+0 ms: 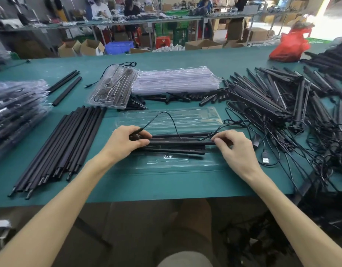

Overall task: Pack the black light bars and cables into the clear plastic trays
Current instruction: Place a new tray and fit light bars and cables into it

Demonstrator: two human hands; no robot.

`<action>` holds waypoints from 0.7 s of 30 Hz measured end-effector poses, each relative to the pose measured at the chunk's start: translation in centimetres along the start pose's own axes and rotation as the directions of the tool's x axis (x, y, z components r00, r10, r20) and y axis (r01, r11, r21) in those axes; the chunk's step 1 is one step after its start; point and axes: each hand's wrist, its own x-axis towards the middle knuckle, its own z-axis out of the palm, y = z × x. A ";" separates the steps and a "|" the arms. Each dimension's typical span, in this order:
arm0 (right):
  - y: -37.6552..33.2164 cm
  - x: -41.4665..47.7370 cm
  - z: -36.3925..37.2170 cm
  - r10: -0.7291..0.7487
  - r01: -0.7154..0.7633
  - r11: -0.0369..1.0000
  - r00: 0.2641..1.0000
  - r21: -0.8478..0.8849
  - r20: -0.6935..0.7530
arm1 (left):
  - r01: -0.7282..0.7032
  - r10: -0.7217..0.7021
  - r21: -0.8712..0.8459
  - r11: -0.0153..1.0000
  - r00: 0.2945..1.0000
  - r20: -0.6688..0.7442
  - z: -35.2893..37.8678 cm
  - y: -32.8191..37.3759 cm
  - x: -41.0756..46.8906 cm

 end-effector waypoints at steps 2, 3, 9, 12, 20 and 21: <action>-0.2 -0.1 0.1 0.010 -0.010 1.000 0.999 -0.001 0.032 | 0.011 -0.010 -0.045 0.999 1.000 0.025 0.0 0.0 0.2; -0.2 -0.1 0.2 0.013 -0.013 1.000 0.999 -0.006 0.050 | 0.006 -0.004 -0.053 0.999 0.999 0.035 0.1 0.0 0.3; 0.2 0.0 0.3 0.048 -0.035 0.996 0.986 -0.084 0.159 | -0.042 0.044 -0.028 0.999 0.996 0.081 0.9 0.9 0.8; 0.3 0.0 0.4 0.056 -0.036 0.994 0.980 -0.103 0.193 | -0.067 0.066 0.007 0.998 0.994 0.083 1.4 1.5 0.9; 0.5 0.4 0.5 -0.019 0.049 0.988 0.979 -0.145 0.204 | -0.153 0.150 0.079 0.985 0.988 0.036 2.5 1.8 1.2; 0.5 0.4 0.6 -0.020 0.050 0.987 0.980 -0.149 0.196 | -0.158 0.156 0.101 0.982 0.987 0.030 2.7 1.7 1.3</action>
